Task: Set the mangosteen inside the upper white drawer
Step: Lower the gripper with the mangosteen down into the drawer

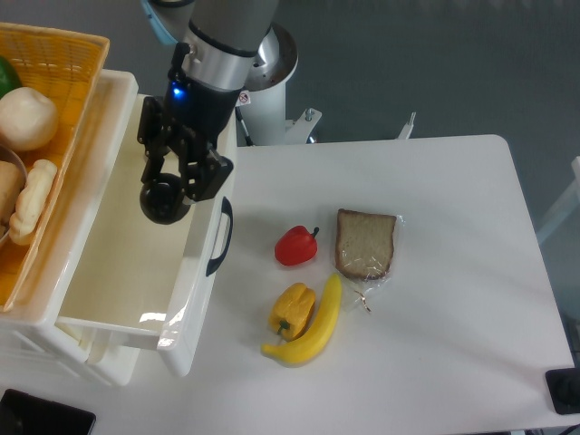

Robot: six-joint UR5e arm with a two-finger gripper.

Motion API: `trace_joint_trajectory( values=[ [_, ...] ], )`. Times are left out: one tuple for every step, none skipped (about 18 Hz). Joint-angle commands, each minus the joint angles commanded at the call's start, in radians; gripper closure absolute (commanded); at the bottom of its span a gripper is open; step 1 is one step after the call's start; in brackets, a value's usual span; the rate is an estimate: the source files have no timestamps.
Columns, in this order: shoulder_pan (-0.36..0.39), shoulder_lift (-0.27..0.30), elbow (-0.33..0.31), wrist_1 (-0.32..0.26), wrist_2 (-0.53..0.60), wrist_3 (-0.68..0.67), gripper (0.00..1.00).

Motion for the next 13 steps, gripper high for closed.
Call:
trace_joint_trajectory(
  values=[
    [-0.002, -0.002, -0.006, 0.0, 0.002, 0.0, 0.75],
    [-0.002, -0.005, -0.014, 0.002, 0.002, 0.002, 0.73],
    [-0.002, -0.011, -0.021, 0.0, 0.005, 0.002, 0.72],
    [-0.003, -0.015, -0.029, 0.002, 0.027, 0.002, 0.69],
    [-0.009, -0.021, -0.031, 0.0, 0.053, 0.002, 0.68],
    [-0.026, -0.032, -0.031, 0.0, 0.064, 0.002, 0.68],
    [-0.038, -0.04, -0.029, 0.002, 0.064, 0.002, 0.68],
    [-0.038, -0.044, -0.029, 0.002, 0.067, 0.002, 0.66],
    [-0.04, -0.049, -0.031, 0.002, 0.075, 0.002, 0.64],
    [-0.041, -0.063, -0.031, 0.002, 0.081, 0.0, 0.62],
    [-0.046, -0.067, -0.031, 0.002, 0.086, -0.002, 0.6],
    [-0.049, -0.071, -0.031, 0.002, 0.087, -0.009, 0.54],
    [-0.054, -0.08, -0.031, 0.002, 0.087, -0.009, 0.45]
  ],
)
